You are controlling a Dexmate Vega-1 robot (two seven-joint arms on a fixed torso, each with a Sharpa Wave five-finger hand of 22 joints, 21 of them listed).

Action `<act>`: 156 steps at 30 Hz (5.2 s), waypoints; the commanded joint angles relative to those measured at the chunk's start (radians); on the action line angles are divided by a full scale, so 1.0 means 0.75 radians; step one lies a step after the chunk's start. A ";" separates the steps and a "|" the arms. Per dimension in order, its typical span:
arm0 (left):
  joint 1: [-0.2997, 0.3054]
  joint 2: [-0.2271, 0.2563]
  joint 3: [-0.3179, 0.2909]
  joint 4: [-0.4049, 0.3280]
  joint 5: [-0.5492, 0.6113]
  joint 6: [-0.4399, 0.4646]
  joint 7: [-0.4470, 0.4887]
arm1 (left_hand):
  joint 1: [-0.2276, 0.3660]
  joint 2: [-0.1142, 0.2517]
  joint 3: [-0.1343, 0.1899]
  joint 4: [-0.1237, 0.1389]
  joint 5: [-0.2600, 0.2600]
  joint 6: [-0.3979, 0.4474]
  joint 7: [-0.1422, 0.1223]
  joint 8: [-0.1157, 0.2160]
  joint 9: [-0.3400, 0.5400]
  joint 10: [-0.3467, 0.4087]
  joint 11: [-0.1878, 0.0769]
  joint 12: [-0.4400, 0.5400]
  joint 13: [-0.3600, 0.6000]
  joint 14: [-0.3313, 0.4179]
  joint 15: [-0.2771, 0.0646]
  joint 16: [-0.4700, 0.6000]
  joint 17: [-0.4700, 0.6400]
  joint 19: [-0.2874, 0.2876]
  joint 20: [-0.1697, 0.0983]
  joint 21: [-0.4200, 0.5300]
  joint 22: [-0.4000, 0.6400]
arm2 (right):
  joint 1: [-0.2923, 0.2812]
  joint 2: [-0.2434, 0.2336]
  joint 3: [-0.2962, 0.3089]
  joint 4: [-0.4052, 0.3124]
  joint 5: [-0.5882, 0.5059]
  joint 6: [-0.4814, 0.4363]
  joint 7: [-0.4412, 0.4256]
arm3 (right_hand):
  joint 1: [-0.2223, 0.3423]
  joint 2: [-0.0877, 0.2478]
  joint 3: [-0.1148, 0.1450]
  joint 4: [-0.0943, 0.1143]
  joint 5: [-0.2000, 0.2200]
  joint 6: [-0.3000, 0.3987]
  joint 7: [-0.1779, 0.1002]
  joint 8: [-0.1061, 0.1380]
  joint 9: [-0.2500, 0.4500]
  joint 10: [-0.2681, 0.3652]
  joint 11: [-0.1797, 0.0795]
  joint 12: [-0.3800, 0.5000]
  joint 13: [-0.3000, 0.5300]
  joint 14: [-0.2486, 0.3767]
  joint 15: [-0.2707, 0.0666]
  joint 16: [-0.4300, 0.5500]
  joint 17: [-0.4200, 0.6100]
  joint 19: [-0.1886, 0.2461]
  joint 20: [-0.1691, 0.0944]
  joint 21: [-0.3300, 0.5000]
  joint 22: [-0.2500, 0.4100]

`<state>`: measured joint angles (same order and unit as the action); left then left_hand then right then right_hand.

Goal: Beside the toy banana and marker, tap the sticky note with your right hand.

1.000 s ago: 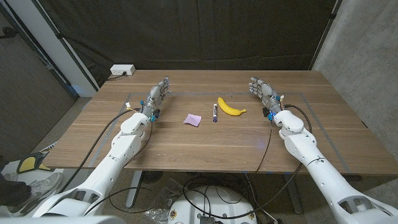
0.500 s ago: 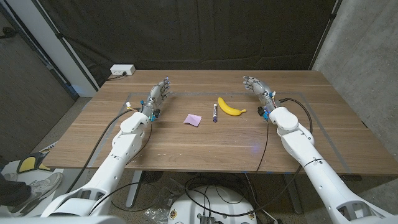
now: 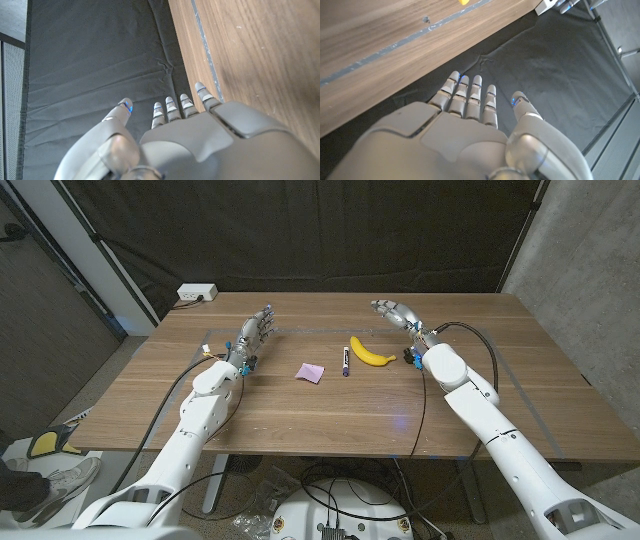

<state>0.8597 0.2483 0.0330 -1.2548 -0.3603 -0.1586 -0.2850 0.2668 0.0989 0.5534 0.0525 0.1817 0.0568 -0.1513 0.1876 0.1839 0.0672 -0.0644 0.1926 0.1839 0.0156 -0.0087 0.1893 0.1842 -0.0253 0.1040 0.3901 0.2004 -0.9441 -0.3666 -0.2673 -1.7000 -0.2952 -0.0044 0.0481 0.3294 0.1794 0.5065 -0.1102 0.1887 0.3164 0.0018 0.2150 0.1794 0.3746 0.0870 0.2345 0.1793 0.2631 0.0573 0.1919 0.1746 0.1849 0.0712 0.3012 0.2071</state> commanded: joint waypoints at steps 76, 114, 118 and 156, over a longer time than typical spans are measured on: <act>0.133 0.025 -0.099 -0.234 -0.001 0.148 0.122 | -0.065 -0.013 -0.046 0.070 0.004 -0.018 -0.003 0.012 0.010 -0.009 0.014 0.009 0.010 -0.019 0.031 0.003 0.014 -0.041 0.023 -0.015 0.011 | 0.223 0.046 -0.530 -0.012 -0.988 0.087 0.385 | 0.174 0.023 0.114 0.043 0.002 0.005 -0.060 -0.025 0.011 -0.049 -0.112 -0.042 0.004 -0.057 -0.114 -0.006 0.023 -0.002 -0.068 0.021 0.011; 0.072 0.027 -0.081 -0.159 -0.003 0.130 0.065 | -0.130 -0.024 -0.085 0.117 0.014 -0.049 -0.002 0.004 0.009 -0.027 0.018 0.008 0.010 -0.020 0.032 0.007 0.016 -0.034 0.025 -0.012 0.012 | 0.254 0.079 -0.572 0.145 -1.027 0.003 0.464 | 0.167 0.002 0.092 0.133 -0.018 0.031 -0.047 -0.022 0.012 -0.054 -0.170 -0.044 0.005 -0.131 -0.105 -0.002 0.034 -0.054 -0.087 0.019 0.017; 0.058 0.023 -0.079 -0.136 -0.004 0.122 0.058 | -0.132 -0.025 -0.086 0.117 0.015 -0.050 -0.003 0.004 0.009 -0.029 0.016 0.007 0.010 -0.019 0.031 0.008 0.015 -0.034 0.026 -0.012 0.012 | 0.239 0.059 -0.558 0.121 -1.025 -0.013 0.479 | 0.136 -0.008 0.064 0.156 -0.023 0.059 -0.042 -0.014 0.011 -0.027 -0.161 -0.034 0.005 -0.118 -0.105 0.006 0.034 -0.049 -0.083 0.024 0.017; -0.060 -0.005 -0.068 0.028 0.025 0.080 -0.018 | -0.144 -0.032 -0.097 0.118 0.024 -0.057 0.000 0.007 0.008 -0.031 0.016 0.010 0.010 -0.016 0.026 0.007 0.011 -0.024 0.031 -0.009 0.011 | 0.115 -0.035 -0.441 -0.013 -1.039 -0.120 0.454 | 0.104 -0.007 0.032 0.161 -0.012 0.448 -0.052 0.034 0.003 0.321 -0.139 0.037 0.000 0.087 -0.156 0.012 0.000 0.036 -0.086 0.081 0.011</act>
<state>0.8252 0.2489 -0.0147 -1.2476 -0.3466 -0.0979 -0.2944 0.1665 0.0757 0.4839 0.1414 0.1924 0.0210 -0.1511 0.1927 0.1884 0.0495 -0.0467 0.1974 0.1883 0.0012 0.0125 0.1893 0.1905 -0.0483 0.1270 0.3831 0.2070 -0.8463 -0.3907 -0.6112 -1.7072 -1.1040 -0.1189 0.4275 0.4001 0.1713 0.5183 0.0187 0.1730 0.6418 -0.0408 0.2501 0.1795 0.5730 -0.0611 0.2673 0.1754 0.3188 -0.0410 0.2043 0.1766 0.2051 0.0090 0.3553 0.2137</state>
